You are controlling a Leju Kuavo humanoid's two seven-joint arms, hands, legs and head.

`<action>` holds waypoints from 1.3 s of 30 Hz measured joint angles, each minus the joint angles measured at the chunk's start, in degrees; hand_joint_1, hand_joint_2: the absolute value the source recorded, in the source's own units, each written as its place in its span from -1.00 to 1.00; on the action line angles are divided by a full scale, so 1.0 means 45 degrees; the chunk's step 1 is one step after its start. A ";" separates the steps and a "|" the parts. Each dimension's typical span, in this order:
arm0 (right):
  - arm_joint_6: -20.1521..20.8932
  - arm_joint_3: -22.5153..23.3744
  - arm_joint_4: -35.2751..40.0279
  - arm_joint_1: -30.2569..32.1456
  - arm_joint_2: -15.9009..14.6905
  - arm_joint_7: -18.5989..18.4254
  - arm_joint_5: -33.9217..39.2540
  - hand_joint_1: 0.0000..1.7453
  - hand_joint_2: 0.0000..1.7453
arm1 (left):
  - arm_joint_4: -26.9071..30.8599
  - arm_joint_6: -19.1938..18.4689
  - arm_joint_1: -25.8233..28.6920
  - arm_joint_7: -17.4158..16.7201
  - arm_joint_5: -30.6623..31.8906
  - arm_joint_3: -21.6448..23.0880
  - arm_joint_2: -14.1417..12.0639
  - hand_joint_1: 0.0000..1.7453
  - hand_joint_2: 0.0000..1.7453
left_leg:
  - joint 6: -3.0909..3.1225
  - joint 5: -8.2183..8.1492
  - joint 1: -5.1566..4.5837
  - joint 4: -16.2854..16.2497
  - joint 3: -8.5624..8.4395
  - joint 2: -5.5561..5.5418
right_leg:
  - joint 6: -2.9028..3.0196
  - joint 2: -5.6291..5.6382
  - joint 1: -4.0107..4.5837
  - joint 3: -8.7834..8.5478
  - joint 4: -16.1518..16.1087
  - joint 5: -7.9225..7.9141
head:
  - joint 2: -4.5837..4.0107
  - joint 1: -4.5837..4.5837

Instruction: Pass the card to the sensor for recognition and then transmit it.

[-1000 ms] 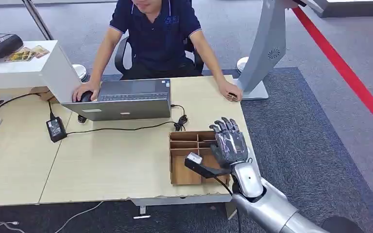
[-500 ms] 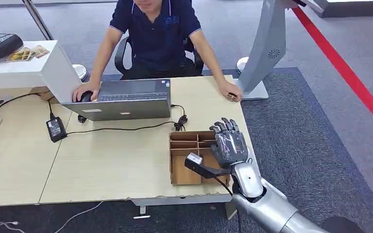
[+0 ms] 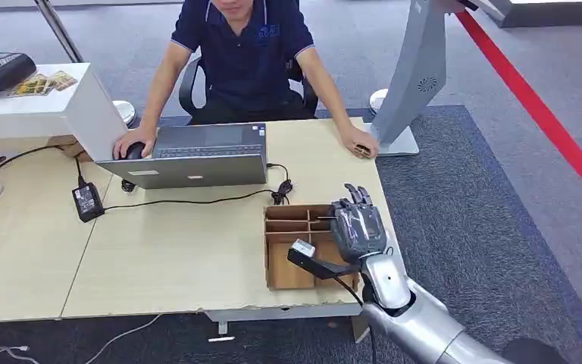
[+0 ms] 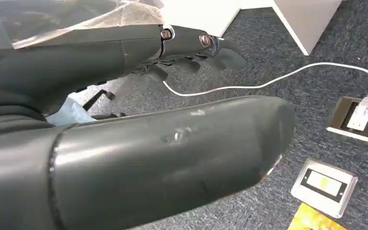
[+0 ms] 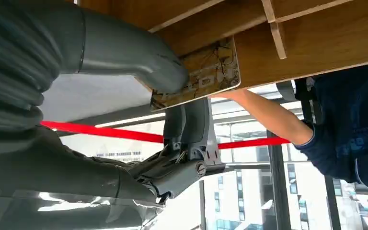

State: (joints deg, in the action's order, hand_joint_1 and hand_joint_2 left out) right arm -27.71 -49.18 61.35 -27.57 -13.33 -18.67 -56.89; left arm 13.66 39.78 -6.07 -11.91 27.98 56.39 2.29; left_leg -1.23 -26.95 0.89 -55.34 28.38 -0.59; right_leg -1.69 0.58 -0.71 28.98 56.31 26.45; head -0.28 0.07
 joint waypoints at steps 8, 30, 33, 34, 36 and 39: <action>-0.0384 0.0000 -0.0112 0.0090 0.0000 0.0053 0.0175 1.00 1.00 | 0.0000 0.0063 0.0001 0.0019 -0.0073 0.0000 0.0005 -1.00 -1.00 | 0.0000 0.0000 0.0000 0.0000 -0.0001 0.0000 | 0.0000 0.0000 0.0000 0.0000 0.0000 0.0000 | -0.0005 0.0000; -0.0034 0.4394 0.8906 0.1461 -0.3829 -0.2511 -0.0670 1.00 1.00 | -0.0005 0.0073 0.0226 -0.0063 0.0267 -0.0918 -0.0136 -1.00 -1.00 | 0.0006 -0.0002 -0.0016 -0.0037 0.0008 -0.0009 | -0.0014 -0.0004 -0.0015 0.0004 -0.0009 -0.0011 | 0.0000 0.0000; -0.0190 0.5633 1.0315 0.1989 -0.4439 -0.2700 -0.0792 1.00 1.00 | -0.0005 0.0073 0.0247 -0.0024 0.0325 -0.1113 -0.0146 -1.00 -1.00 | 0.0006 -0.0002 -0.0015 -0.0036 0.0007 -0.0010 | -0.0014 -0.0001 -0.0014 0.0004 -0.0008 -0.0011 | -0.0005 0.0000; -0.0213 0.5968 1.0668 0.2184 -0.4595 -0.2701 -0.0816 1.00 1.00 | -0.0005 0.0073 0.0243 -0.0024 0.0345 -0.1185 -0.0146 -1.00 -1.00 | 0.0006 -0.0002 -0.0014 -0.0036 0.0007 -0.0010 | -0.0014 -0.0001 -0.0013 0.0001 -0.0008 -0.0012 | 0.0000 0.0005; -0.0248 0.6454 1.1272 0.2377 -0.4770 -0.2701 -0.0826 1.00 1.00 | -0.0005 0.0073 0.0242 -0.0024 0.0359 -0.1292 -0.0146 -1.00 -1.00 | 0.0006 -0.0002 -0.0012 -0.0030 0.0004 0.0000 | -0.0012 0.0010 -0.0011 0.0002 -0.0006 -0.0013 | -0.0005 0.0005; -0.0262 0.6678 1.1577 0.2574 -0.4833 -0.2601 -0.0831 1.00 1.00 | 0.0000 0.0073 0.0221 -0.0024 0.0413 -0.1321 -0.0141 -1.00 -1.00 | 0.0006 0.0000 -0.0006 -0.0027 0.0003 0.0003 | -0.0012 0.0008 -0.0006 -0.0002 -0.0004 -0.0013 | -0.0005 0.0000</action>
State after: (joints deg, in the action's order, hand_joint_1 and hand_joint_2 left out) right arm -28.89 -19.13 113.45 -15.99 -35.08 -30.37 -60.63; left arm 13.66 40.11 -5.07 -12.02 29.84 50.45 1.66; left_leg -1.20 -26.95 0.86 -55.46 28.39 -0.58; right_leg -1.74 0.61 -0.74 28.97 56.29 26.39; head -0.31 0.07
